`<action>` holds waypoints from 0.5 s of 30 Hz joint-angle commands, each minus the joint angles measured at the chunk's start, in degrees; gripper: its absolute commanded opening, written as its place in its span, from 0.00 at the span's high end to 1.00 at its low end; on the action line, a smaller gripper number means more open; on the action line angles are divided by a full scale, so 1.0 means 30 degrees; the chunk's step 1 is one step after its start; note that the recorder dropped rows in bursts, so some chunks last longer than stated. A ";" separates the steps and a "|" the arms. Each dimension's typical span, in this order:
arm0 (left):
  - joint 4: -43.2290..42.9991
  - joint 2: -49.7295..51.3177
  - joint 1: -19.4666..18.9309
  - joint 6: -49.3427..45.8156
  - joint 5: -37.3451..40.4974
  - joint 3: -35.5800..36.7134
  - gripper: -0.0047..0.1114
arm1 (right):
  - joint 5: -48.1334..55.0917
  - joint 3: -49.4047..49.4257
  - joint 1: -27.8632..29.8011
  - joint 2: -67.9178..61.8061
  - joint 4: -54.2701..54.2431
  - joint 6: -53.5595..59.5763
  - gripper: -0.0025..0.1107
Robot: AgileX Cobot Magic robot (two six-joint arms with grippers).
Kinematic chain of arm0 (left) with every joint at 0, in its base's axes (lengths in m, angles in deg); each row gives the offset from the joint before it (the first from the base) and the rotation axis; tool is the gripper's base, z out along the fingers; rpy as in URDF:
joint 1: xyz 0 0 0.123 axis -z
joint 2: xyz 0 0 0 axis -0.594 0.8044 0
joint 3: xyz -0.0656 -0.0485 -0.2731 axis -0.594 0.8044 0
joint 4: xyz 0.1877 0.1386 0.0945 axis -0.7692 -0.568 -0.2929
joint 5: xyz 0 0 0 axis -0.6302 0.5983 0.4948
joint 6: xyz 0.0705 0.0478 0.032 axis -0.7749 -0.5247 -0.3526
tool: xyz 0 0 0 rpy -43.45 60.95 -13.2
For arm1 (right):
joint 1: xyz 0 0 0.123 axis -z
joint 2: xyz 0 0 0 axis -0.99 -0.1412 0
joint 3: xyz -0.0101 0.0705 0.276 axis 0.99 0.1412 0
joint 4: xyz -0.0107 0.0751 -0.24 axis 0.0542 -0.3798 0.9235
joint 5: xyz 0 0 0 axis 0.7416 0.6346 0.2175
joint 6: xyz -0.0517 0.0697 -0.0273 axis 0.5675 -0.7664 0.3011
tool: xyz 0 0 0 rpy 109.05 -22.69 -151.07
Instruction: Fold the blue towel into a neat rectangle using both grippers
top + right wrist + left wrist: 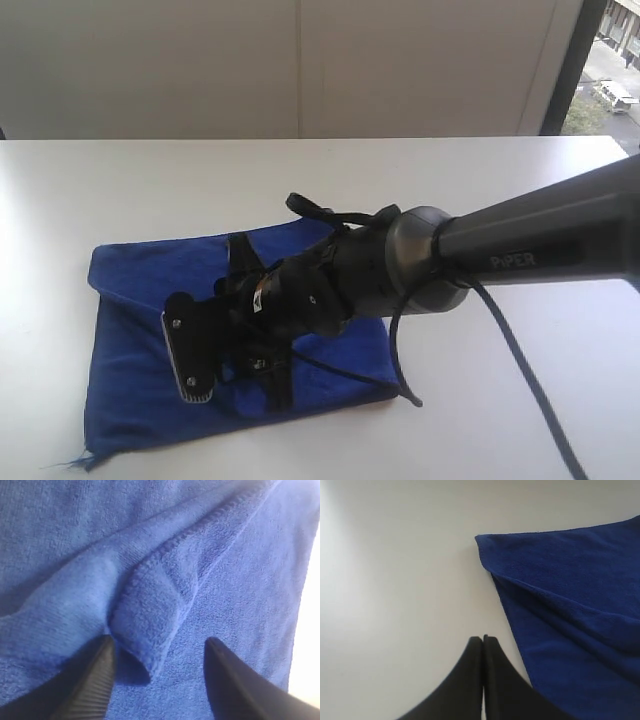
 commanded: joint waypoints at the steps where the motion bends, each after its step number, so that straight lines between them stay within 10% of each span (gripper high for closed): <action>1: -0.0047 -0.0117 -0.0032 0.0064 0.0170 -0.0003 0.96 | -0.1275 0.0035 -0.0077 -0.0002 0.0169 -0.0119 0.52; 15: -0.0047 -0.0117 -0.0032 0.0064 0.0170 -0.0003 0.96 | -0.4104 0.0035 -0.0077 -0.0382 -0.0039 -0.6997 0.52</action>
